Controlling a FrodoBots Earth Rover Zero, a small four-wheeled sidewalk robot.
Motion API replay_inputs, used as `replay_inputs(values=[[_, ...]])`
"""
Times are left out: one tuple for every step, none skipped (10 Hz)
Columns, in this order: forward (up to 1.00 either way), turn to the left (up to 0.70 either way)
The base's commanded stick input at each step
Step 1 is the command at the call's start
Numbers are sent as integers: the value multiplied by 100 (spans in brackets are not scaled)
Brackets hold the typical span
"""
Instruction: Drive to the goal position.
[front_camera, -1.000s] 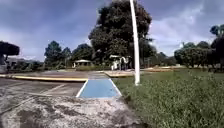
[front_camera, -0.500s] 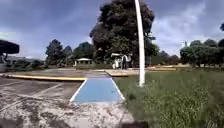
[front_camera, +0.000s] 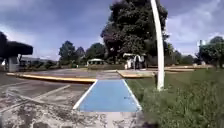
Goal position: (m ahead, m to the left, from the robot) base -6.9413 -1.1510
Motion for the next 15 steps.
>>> replay_inputs(values=[[70, 0], [70, 0], [70, 0], [70, 0], [70, 0], [70, 0], [70, 0], [70, 0], [70, 0], [70, -4], [70, -24], [70, -35], [70, -23], [70, 0], [70, 0]])
